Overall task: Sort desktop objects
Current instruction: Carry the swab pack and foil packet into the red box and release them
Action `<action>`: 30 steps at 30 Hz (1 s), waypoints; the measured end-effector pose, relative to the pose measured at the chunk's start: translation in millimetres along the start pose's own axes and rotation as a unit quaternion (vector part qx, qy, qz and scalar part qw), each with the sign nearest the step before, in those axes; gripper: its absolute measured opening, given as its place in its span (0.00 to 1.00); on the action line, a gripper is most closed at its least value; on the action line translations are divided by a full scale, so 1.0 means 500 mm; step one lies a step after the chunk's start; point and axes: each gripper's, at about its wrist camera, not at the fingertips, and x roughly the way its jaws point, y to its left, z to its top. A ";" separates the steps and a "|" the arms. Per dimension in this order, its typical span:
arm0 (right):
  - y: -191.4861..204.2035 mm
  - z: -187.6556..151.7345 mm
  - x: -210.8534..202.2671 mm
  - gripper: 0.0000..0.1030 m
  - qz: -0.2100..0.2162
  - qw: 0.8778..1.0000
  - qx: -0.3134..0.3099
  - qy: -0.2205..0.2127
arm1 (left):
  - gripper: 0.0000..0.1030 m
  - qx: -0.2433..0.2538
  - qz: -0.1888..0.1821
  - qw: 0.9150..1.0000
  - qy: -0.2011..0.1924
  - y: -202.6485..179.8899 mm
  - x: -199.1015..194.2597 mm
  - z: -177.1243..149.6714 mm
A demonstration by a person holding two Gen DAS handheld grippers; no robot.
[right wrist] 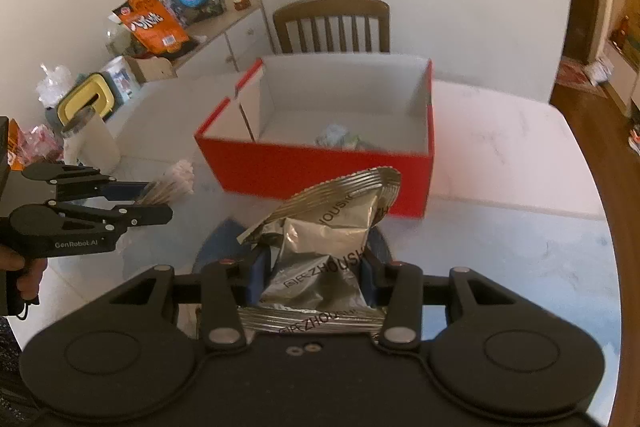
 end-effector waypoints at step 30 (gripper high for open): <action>-0.077 0.209 0.141 0.43 0.027 0.998 -0.057 -0.015 | 0.34 -0.004 0.043 0.999 -0.002 0.051 0.155 0.195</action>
